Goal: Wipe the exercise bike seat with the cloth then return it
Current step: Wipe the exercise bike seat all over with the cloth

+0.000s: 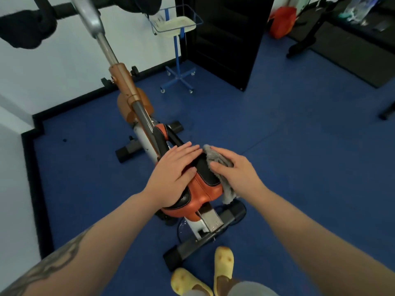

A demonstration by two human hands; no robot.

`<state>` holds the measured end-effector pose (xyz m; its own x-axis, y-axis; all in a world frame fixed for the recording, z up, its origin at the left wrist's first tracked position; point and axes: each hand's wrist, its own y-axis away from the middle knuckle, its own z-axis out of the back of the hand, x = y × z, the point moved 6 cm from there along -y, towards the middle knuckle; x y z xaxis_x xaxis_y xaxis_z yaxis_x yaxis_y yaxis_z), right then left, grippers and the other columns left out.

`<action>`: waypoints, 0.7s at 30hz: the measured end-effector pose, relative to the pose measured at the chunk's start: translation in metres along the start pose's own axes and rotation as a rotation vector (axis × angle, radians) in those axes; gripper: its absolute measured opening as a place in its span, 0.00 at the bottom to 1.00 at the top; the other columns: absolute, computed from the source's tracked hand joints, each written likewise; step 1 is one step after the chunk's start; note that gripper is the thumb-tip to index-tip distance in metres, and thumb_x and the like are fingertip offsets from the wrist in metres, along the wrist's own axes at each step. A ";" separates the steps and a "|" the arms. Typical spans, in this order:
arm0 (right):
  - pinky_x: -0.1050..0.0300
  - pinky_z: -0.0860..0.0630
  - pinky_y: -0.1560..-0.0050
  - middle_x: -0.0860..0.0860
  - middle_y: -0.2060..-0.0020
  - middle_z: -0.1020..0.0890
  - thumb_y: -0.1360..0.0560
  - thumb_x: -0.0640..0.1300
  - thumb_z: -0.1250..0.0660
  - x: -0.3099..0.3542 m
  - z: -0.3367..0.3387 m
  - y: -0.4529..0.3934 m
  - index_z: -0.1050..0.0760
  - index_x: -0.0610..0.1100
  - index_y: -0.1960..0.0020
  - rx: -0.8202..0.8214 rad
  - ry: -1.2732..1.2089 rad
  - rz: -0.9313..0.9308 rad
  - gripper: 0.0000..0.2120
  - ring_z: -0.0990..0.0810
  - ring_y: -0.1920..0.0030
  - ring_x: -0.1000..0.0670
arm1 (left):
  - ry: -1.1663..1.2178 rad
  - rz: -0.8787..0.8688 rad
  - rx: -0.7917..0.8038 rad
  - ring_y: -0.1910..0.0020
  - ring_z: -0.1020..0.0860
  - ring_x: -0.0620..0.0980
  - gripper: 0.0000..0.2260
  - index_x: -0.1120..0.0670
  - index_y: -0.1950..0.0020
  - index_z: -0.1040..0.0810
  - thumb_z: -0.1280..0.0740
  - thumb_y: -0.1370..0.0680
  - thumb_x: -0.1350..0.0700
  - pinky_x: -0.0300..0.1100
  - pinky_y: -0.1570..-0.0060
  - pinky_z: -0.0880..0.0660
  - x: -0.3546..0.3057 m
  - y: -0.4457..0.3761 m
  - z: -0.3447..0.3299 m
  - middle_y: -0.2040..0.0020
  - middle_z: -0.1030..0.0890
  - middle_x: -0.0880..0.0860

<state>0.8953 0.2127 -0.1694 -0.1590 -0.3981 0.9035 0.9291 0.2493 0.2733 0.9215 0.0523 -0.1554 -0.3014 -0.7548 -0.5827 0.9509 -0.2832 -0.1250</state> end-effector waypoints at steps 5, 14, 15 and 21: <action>0.62 0.34 0.33 0.61 0.27 0.35 0.21 0.49 0.38 -0.013 -0.019 0.031 0.31 0.70 0.39 -0.148 -0.240 0.072 0.18 0.34 0.34 0.68 | 0.013 0.030 -0.004 0.27 0.44 0.40 0.20 0.49 0.29 0.33 0.43 0.21 0.51 0.42 0.27 0.50 0.000 0.000 0.001 0.28 0.34 0.44; 0.77 0.48 0.34 0.59 0.23 0.47 0.19 0.56 0.50 -0.014 -0.030 0.027 0.40 0.59 0.26 -0.242 -0.164 0.102 0.21 0.48 0.31 0.73 | 0.016 0.039 -0.012 0.27 0.43 0.40 0.20 0.50 0.30 0.32 0.42 0.22 0.52 0.38 0.29 0.49 0.000 -0.001 0.002 0.29 0.33 0.45; 0.70 0.46 0.30 0.57 0.24 0.43 0.18 0.52 0.48 -0.014 -0.025 0.019 0.37 0.55 0.27 -0.264 -0.219 0.068 0.20 0.45 0.30 0.70 | 0.020 0.038 -0.014 0.27 0.43 0.40 0.20 0.50 0.30 0.32 0.42 0.22 0.52 0.38 0.29 0.49 0.000 -0.001 0.002 0.29 0.33 0.45; 0.72 0.48 0.30 0.62 0.25 0.43 0.18 0.53 0.49 -0.014 -0.057 0.058 0.39 0.59 0.27 -0.542 -0.234 0.044 0.20 0.48 0.28 0.68 | 0.045 0.033 -0.051 0.28 0.43 0.38 0.20 0.49 0.30 0.31 0.42 0.22 0.52 0.41 0.28 0.47 0.002 0.002 0.002 0.29 0.32 0.44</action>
<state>0.9704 0.1827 -0.1849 -0.1283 -0.1767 0.9759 0.9649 -0.2495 0.0816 0.9223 0.0494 -0.1556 -0.2677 -0.7356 -0.6222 0.9629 -0.2275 -0.1453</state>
